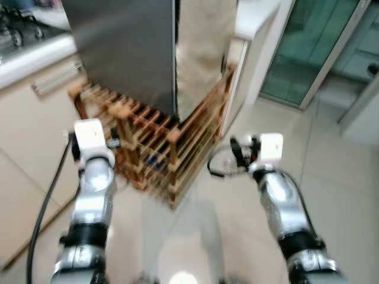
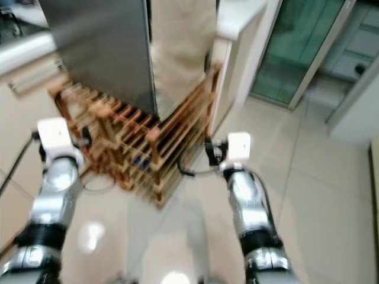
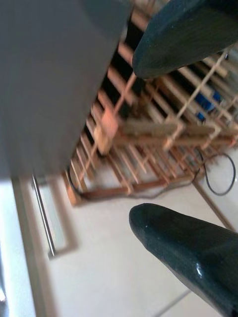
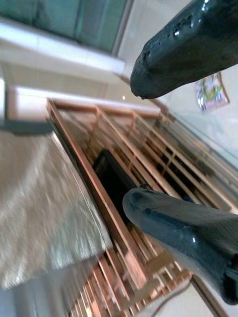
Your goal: Restocking fridge
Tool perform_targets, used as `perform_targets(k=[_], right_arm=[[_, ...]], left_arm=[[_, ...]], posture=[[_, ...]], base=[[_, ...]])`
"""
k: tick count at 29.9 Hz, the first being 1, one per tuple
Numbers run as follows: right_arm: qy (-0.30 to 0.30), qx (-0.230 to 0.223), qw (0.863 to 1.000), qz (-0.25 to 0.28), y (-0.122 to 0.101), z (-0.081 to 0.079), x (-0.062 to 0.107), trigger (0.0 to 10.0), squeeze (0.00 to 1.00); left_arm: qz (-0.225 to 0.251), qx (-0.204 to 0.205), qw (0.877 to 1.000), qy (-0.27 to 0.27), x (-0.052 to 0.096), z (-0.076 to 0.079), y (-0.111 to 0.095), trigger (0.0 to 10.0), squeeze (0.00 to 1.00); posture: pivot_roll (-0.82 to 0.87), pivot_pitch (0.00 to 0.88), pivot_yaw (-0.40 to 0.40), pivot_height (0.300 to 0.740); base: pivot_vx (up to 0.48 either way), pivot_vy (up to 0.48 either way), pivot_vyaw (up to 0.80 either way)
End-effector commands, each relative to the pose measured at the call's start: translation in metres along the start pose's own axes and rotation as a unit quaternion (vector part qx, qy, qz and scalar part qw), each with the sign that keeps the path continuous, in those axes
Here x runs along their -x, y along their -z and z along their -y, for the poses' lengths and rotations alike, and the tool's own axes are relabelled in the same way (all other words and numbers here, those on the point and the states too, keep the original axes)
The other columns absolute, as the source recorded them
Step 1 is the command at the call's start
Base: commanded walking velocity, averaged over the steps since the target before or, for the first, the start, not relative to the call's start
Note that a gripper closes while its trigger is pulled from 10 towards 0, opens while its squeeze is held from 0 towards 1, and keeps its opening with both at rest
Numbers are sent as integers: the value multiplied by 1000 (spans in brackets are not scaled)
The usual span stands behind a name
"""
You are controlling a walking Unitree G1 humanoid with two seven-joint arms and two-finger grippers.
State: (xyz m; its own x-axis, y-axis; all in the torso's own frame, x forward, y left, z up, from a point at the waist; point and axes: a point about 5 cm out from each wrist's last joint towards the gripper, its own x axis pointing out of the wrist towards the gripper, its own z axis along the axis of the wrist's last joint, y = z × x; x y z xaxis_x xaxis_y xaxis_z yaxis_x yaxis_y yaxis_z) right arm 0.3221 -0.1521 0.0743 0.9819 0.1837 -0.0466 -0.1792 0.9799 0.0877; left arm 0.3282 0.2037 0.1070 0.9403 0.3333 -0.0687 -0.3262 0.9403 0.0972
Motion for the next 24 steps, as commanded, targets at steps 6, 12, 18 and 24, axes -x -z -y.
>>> perform_targets(k=[6,12,18,24], right_arm=[[-27,3,1000,-7,3,-8,0,10000,455],[-33,12,999,-14,5,-12,-1,10000,373],[-33,6,999,-9,4,-12,-2,10000,420],[-37,8,999,-10,4,-11,-2,10000,455]], left_arm=[[36,-9,999,25,0,6,-12,10000,0],[39,13,999,26,-2,9,-16,10000,0],[31,42,998,27,-3,10,-15,10000,0],[23,57,998,25,-4,10,-13,10000,0]], posture=[[-69,0,-13,740],[-76,0,-11,740],[-79,0,-15,740],[-79,0,-17,740]], base=[[0,0,0],[434,0,0],[468,0,567],[121,0,479]])
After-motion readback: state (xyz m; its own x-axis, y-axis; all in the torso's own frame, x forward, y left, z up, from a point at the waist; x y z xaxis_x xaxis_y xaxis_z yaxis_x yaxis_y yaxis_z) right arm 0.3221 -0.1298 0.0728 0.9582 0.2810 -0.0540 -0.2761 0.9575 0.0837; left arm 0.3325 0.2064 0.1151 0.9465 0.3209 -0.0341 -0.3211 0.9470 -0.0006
